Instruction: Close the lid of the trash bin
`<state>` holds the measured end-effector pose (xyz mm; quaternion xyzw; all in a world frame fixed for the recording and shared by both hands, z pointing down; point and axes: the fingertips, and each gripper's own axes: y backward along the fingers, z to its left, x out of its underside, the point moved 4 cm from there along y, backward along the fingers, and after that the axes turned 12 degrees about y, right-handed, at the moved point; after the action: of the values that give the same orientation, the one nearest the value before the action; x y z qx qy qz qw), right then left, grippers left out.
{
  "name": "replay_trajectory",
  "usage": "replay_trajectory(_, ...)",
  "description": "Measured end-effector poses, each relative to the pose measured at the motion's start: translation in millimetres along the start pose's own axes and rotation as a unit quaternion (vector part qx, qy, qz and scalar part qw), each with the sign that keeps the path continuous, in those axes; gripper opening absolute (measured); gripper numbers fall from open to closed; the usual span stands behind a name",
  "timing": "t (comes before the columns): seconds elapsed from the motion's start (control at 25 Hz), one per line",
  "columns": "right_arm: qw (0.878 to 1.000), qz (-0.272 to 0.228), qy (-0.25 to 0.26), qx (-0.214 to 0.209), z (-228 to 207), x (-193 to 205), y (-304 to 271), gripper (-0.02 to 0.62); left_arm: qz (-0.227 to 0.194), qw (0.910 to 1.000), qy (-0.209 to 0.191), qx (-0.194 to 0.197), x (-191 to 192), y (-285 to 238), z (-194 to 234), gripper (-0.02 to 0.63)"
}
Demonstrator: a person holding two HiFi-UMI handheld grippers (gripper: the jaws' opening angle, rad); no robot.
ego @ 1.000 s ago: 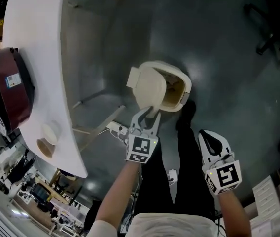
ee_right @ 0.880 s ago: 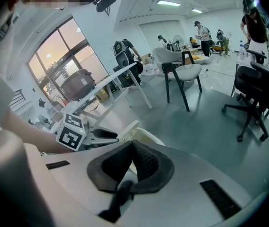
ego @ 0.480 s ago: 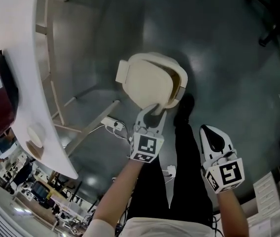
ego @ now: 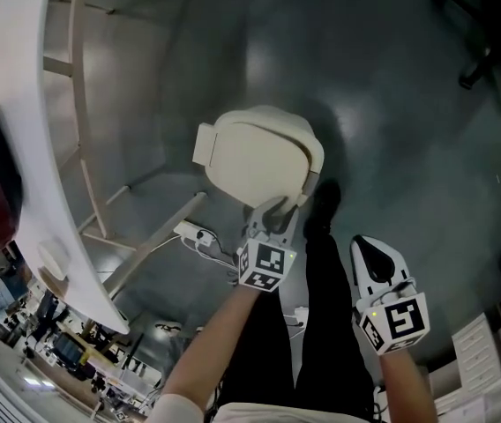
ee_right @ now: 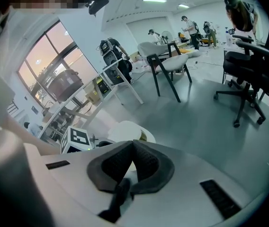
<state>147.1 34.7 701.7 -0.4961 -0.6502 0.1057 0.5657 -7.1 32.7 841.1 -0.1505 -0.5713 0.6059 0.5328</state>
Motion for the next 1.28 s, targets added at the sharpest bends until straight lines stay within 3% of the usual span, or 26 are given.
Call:
replay_trajectory(0.92,1.0,0.012,-0.011,0.0,-29.9,22.2,-9.8,0.012,0.07,0.9971,0.03,-0.005,24.6,-58.7,6.3,0.066)
replay_trajectory(1.28,1.0,0.012,0.01,-0.007,-19.5,1.9,-0.5,0.012,0.066,0.9975,0.024,0.006,12.8,-29.4,-1.3,0.097)
